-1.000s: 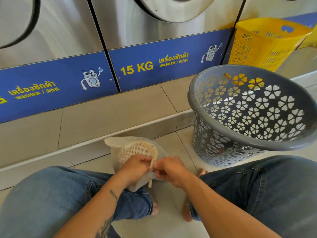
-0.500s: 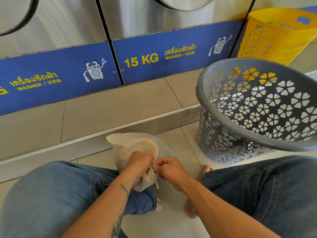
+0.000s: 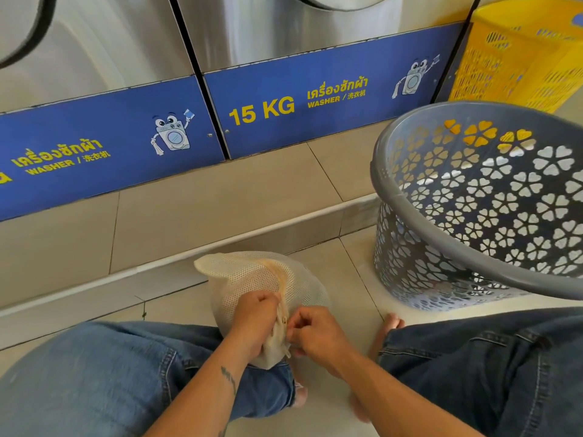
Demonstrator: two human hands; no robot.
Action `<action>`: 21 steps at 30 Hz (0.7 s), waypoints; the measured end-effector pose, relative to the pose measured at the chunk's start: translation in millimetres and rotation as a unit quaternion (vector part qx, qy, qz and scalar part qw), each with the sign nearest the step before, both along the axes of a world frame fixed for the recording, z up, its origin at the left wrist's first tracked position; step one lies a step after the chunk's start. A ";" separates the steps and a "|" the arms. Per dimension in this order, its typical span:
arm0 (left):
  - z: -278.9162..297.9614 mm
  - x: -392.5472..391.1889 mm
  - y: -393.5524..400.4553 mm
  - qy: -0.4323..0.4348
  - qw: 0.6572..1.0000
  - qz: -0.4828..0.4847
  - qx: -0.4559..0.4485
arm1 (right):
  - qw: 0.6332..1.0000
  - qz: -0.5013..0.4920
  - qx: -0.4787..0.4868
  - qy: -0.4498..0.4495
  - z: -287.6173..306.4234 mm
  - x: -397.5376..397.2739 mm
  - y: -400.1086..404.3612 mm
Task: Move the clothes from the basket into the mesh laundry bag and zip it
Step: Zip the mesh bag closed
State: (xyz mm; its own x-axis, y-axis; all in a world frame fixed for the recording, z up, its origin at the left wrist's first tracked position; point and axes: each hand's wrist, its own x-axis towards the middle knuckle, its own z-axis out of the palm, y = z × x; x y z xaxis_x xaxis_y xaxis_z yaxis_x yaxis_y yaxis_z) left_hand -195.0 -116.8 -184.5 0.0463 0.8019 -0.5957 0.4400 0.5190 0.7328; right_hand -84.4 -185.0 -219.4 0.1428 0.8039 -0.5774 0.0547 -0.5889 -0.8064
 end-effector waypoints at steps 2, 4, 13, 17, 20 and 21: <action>2.0 0.2 5.4 -0.015 0.999 0.035 0.003 | 1.000 0.013 0.005 -0.005 -0.9 -12.0 -6.1; 3.4 0.8 12.3 -0.034 0.998 0.047 -0.012 | 0.997 -0.055 0.018 0.057 1.8 -23.0 -7.0; 4.4 -1.5 14.7 -0.024 1.000 0.016 0.011 | 0.991 -0.101 0.069 -0.056 16.0 16.3 12.7; 7.2 -1.1 10.8 -0.015 1.000 -0.003 0.025 | 0.993 -0.068 0.087 -0.039 27.2 16.3 19.3; 8.3 -1.1 8.0 -0.019 1.000 -0.009 0.021 | 0.990 -0.004 0.093 -0.107 30.5 13.2 19.5; 8.7 -1.4 8.3 -0.026 0.999 -0.009 0.018 | 0.986 0.004 0.093 -0.135 30.8 12.7 19.8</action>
